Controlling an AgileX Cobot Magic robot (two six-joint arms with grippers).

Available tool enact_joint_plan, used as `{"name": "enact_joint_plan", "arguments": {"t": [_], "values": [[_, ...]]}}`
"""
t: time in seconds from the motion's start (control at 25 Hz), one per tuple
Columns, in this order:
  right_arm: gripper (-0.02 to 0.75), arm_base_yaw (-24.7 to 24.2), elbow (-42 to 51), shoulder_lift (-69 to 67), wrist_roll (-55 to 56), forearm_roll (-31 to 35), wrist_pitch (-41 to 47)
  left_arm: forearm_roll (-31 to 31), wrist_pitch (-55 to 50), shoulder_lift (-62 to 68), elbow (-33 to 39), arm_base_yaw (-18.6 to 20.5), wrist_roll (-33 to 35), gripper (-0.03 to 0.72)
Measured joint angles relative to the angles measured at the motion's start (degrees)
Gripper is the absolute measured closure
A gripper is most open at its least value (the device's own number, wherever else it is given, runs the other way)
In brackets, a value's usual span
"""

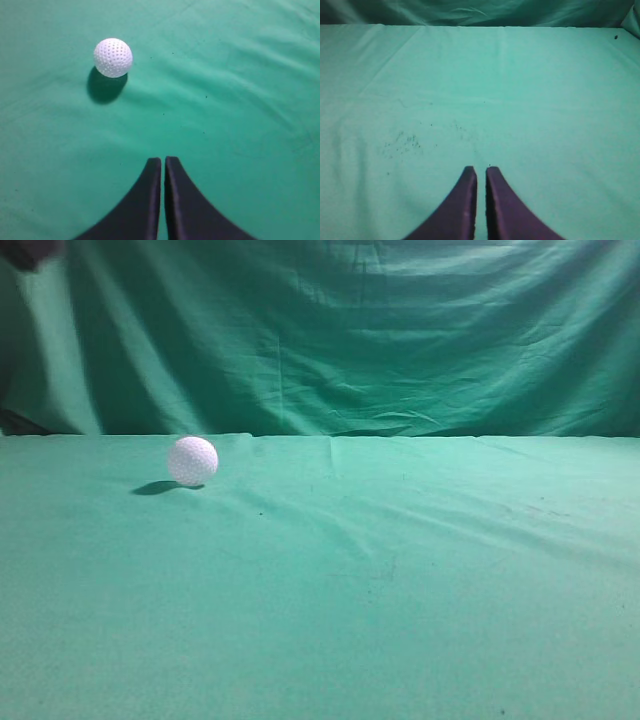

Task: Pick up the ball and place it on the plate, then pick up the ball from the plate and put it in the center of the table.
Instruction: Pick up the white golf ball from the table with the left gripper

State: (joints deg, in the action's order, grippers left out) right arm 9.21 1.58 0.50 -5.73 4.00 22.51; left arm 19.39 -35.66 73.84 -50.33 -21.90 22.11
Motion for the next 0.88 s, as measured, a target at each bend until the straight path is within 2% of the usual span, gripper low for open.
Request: {"name": "enact_joint_plan", "arguments": {"t": [0.16,0.36,0.52,0.64,0.72,0.84,0.88], "values": [[0.673,0.0,0.0,0.0,0.0,0.0,0.0,-6.28,-2.24,10.67,-8.42,-3.21,-5.54,0.688],[0.673,0.0,0.0,0.0,0.0,0.0,0.0,-9.93,-5.45,22.59,-19.31,-4.1,-7.0,0.688],[0.673,0.0,0.0,0.0,0.0,0.0,0.0,-11.78,-6.38,29.37,-24.11,-4.1,-7.14,0.688],[0.673,0.0,0.0,0.0,0.0,0.0,0.0,-11.82,-6.38,32.78,-26.29,-4.1,-7.38,0.528],[0.673,0.0,0.0,0.0,0.0,0.0,0.0,-12.05,-6.23,34.59,-27.22,-4.1,-9.19,0.39],[0.673,0.0,0.0,0.0,0.0,0.0,0.0,-12.8,-6.02,36.05,-28.68,-4.1,-12.57,0.142],[0.673,0.0,0.0,0.0,0.0,0.0,0.0,-12.9,-5.78,36.45,-29.17,-4.1,-13.49,0.09]]}}
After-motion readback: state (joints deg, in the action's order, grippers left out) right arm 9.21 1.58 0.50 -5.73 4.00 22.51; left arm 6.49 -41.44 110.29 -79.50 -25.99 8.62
